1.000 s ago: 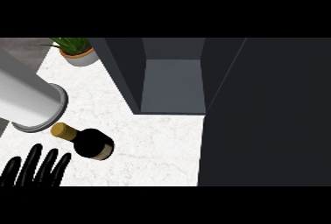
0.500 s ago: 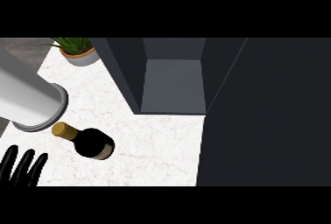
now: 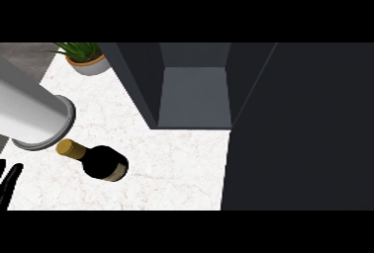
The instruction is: Pick up the wine, place it into the cabinet and close the cabinet
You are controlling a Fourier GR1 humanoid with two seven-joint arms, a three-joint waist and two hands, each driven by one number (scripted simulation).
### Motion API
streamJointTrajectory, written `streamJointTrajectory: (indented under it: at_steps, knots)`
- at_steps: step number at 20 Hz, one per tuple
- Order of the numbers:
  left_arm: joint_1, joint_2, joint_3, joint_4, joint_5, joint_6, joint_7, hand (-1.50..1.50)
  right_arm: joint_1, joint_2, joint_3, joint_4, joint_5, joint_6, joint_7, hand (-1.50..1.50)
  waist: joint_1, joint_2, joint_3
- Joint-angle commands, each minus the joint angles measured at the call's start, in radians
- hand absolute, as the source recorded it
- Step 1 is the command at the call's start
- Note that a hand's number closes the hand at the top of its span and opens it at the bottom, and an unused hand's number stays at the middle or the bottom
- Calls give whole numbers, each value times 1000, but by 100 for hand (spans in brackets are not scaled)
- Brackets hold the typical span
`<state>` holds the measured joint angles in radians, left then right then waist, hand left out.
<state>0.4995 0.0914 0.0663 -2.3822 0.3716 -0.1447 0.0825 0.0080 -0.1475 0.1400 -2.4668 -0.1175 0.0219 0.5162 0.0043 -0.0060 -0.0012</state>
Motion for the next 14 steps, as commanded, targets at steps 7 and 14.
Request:
streamJointTrajectory:
  at_steps: [7, 14]
  knots:
    - [-92, 69, 204, 17, 380, -41, 114, -150, -53, -2, -11, -92, -24, -26, 87, -150, 0, 3, 0]
    - [-128, 63, 225, 248, 345, -171, 39, -150, -11, -16, -59, -146, -87, 2, 115, -150, -8, 5, 1]
